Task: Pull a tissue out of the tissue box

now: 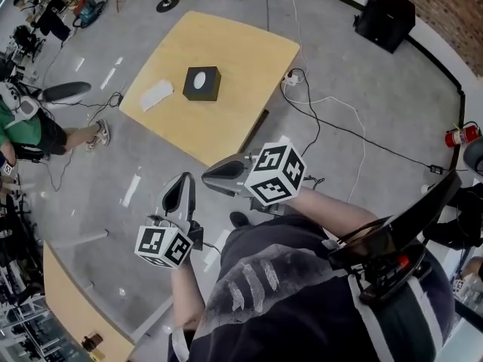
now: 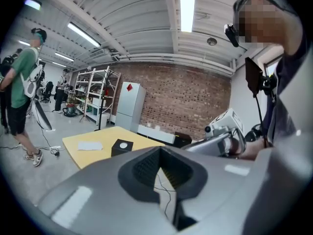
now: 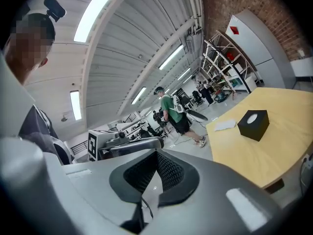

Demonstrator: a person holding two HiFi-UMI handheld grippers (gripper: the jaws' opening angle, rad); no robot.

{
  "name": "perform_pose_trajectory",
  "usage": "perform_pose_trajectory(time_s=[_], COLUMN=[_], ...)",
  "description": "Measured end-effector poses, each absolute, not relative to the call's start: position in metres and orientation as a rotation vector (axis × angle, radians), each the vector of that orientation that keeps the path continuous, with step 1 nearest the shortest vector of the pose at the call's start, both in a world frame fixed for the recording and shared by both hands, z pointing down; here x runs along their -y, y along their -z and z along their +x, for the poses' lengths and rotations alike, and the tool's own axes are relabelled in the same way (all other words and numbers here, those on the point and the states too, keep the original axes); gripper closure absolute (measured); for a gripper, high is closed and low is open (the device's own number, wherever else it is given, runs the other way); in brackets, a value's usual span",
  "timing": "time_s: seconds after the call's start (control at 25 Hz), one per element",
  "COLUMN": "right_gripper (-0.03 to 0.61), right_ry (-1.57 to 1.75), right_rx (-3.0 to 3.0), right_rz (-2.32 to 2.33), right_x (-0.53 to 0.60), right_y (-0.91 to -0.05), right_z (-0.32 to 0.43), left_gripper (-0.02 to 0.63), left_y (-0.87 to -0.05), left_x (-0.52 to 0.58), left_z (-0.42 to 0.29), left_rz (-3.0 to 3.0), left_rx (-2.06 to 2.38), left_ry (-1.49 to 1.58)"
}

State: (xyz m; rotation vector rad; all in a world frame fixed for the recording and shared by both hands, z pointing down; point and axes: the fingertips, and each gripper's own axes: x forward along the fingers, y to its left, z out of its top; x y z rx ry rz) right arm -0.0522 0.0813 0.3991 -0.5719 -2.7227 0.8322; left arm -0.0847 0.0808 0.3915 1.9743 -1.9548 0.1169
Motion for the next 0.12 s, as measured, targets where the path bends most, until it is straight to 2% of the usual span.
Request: perform_pose_trajectory(time_s=[0.12], right_gripper=[0.580], right_ry=[-0.822], right_rx=[2.723], right_rz=[-0.582], right_x=[-0.0728], right_y=[-0.3994], right_z=[-0.0429], left_gripper=[0.612], left_y=[-0.3939], left_x=[-0.0728], left_z=[-0.0749], left_rz=[1.968], left_rx=[1.955], left_ry=[-0.118])
